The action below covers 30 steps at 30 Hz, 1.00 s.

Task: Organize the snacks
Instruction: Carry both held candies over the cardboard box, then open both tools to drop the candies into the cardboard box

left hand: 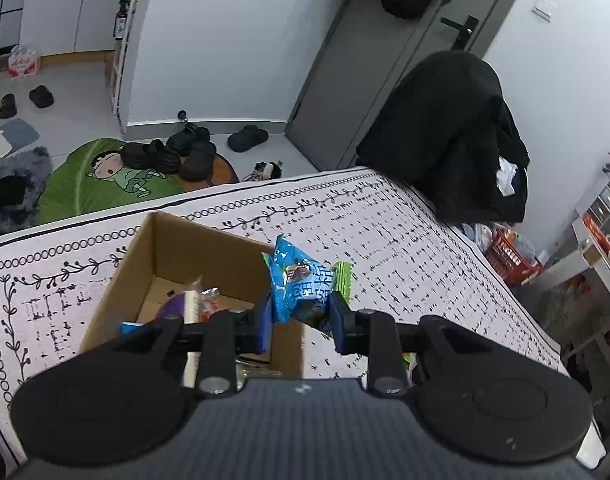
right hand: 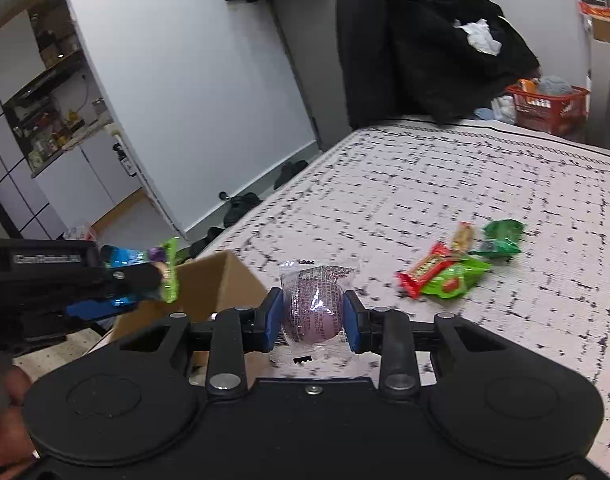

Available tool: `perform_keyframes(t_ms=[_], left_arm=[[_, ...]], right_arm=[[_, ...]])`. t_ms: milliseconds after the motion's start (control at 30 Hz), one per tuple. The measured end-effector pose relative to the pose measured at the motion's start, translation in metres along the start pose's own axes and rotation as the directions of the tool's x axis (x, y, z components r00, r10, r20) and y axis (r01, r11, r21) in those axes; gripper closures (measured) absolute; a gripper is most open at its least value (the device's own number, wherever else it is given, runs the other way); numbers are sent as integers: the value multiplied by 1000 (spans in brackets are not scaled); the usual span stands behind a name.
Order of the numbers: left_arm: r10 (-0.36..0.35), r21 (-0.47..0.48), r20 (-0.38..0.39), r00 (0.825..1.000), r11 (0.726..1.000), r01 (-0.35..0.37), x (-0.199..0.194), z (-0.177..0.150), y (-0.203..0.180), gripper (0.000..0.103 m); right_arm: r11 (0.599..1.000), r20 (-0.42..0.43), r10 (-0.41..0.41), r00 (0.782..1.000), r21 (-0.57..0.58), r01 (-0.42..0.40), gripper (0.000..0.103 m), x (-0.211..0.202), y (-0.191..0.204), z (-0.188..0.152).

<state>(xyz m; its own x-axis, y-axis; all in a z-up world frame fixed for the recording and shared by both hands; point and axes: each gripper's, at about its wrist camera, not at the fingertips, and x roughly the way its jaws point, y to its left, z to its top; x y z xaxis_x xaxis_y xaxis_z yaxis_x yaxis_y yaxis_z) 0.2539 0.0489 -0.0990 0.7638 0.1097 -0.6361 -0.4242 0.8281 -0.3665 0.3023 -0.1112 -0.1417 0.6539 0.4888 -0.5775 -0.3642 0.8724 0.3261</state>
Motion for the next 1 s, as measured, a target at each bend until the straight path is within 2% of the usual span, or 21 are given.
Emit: perform_keyframes(t_ms=[267,533,767,1000], left_arm=[[5,-75,-1,1000,997,-5,1,5,26,75],[25,-160,-40,999,987,-31,7,8,57,75],[2,-233,-63,998,972,-17,8,13,79,74],[-18,-287,-49,999,958,3,5,19,96,70]], right_arm=[[1000,-3,6,1000,13,-6,71,-1,24,6],[1000,-9,2,1000,-7,-2,71,3,51,10],[999,-14,-14,1000,-46,14,71,9,76,15],[999,-27,-9,1000,-54,8,71,17,96,19]])
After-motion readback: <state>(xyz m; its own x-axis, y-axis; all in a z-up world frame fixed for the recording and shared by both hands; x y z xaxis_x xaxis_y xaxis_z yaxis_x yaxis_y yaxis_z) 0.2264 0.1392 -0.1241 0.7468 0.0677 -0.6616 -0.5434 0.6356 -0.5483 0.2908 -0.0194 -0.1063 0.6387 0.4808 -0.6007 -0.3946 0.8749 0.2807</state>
